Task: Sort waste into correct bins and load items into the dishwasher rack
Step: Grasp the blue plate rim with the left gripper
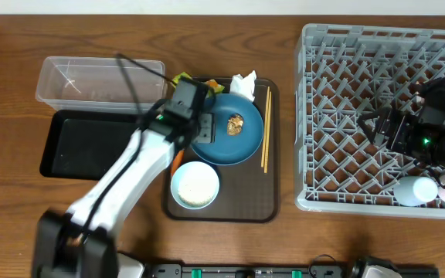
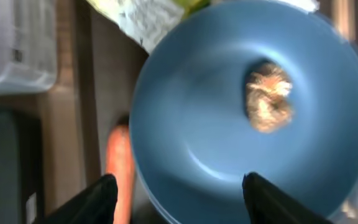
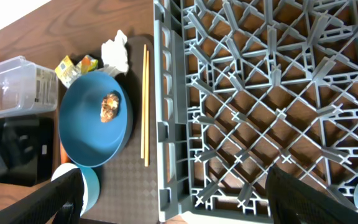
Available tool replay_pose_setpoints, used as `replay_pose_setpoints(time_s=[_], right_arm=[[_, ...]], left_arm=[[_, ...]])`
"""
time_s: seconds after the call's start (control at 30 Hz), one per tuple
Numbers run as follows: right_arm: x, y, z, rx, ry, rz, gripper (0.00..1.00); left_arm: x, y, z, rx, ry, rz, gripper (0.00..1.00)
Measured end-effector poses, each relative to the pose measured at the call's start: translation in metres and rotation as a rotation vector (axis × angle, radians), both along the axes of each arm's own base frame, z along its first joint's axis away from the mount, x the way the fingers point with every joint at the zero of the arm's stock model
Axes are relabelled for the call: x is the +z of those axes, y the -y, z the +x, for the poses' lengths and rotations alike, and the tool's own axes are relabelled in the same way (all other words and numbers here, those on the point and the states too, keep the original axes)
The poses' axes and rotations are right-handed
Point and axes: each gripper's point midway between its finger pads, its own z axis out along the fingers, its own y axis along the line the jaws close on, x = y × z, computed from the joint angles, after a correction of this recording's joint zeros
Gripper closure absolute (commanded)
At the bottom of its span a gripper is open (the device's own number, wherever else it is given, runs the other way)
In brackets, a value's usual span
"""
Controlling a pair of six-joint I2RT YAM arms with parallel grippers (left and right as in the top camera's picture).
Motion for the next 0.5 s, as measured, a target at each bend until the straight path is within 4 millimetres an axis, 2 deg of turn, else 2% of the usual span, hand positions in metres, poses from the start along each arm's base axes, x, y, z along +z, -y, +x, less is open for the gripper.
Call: replay_pose_setpoints(time_s=[0.17,0.43,0.5], right_arm=[[-0.004,-0.002,-0.006,0.001,-0.03,0.008,0.15],[-0.005,-0.002,-0.007,0.002,-0.037,0.009,0.15],[-0.005,-0.002,-0.007,0.002,-0.037,0.009,0.15]], left_arm=[[-0.035,-0.003,0.012,0.003,-0.028,0.062,0.39],[-0.058,-0.008,0.011,0.007,-0.075,0.11,0.44],[-0.064,-0.008,0.01,0.005,-0.091,0.113,0.51]])
